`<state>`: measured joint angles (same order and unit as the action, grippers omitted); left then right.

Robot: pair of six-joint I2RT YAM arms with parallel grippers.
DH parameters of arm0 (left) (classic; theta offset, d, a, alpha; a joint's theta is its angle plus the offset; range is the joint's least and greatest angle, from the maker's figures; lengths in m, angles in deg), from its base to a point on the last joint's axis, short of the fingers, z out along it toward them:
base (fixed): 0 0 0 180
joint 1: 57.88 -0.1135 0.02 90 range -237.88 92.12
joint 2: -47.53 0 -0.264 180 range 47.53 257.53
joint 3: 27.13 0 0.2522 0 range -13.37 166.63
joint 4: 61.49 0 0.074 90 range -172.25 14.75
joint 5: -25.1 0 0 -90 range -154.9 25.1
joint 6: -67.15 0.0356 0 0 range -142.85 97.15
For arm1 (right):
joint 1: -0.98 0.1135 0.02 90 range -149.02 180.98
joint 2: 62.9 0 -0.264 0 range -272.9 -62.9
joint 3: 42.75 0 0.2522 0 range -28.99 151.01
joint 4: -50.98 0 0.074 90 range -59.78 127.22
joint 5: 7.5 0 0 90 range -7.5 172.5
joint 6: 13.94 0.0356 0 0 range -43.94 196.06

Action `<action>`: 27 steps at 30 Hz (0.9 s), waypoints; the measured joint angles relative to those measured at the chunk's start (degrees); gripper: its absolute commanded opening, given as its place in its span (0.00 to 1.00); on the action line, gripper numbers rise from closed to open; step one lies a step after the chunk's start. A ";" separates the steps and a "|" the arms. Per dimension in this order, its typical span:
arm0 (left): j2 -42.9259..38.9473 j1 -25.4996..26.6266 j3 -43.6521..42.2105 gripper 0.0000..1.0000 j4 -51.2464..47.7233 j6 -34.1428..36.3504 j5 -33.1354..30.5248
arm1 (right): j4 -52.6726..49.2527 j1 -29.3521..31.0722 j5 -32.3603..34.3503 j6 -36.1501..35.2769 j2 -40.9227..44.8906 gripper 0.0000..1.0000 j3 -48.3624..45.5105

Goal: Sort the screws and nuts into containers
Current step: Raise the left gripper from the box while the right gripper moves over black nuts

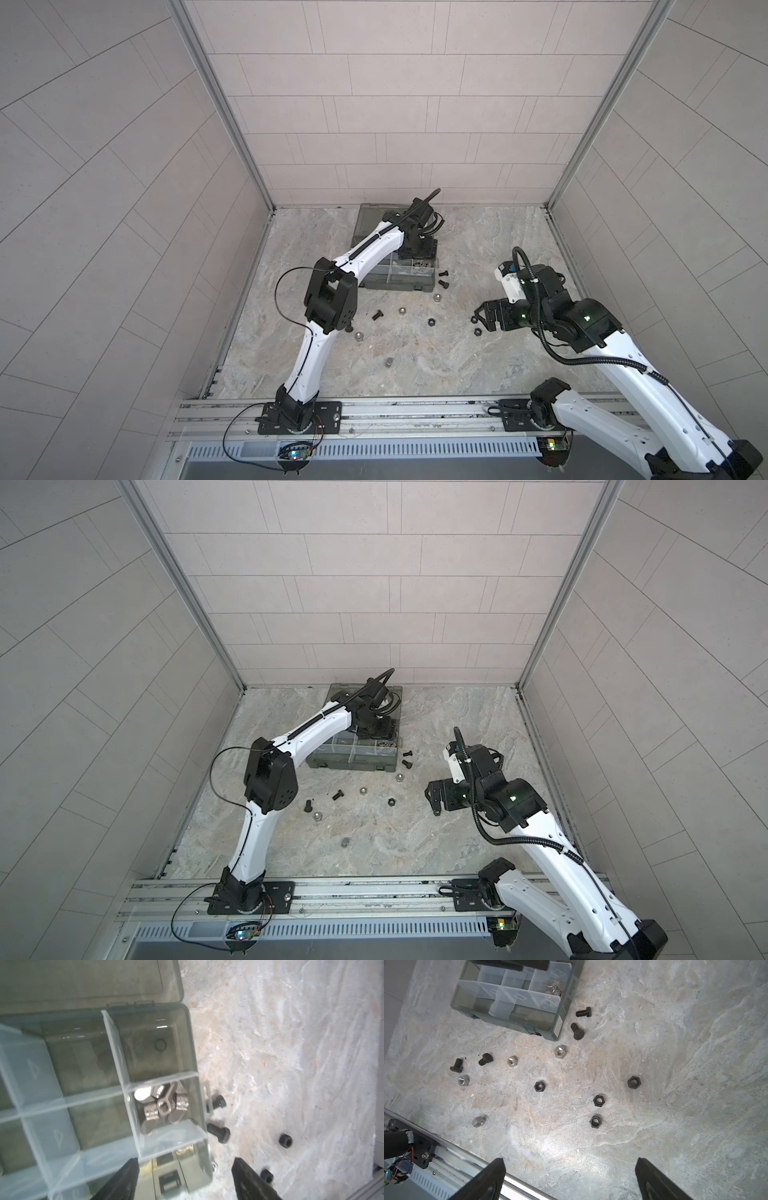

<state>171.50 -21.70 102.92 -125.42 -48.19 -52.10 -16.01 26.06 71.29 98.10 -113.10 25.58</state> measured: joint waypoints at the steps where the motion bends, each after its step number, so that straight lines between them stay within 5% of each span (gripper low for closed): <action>1: -3.28 0.66 -2.19 0.87 0.09 0.31 -0.39 | 0.46 -0.02 0.26 0.24 -1.03 0.99 -0.02; 14: -39.98 2.97 -36.74 1.00 10.67 6.34 -5.51 | 6.23 -1.99 3.72 2.03 -21.24 0.91 6.49; 27: -46.62 -0.83 -29.64 1.00 0.13 6.86 -12.79 | -4.79 -4.35 3.80 6.97 -36.98 0.71 19.93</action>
<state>124.87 -22.53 73.28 -125.29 -41.33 -64.88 -20.80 21.72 75.10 105.07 -150.08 45.51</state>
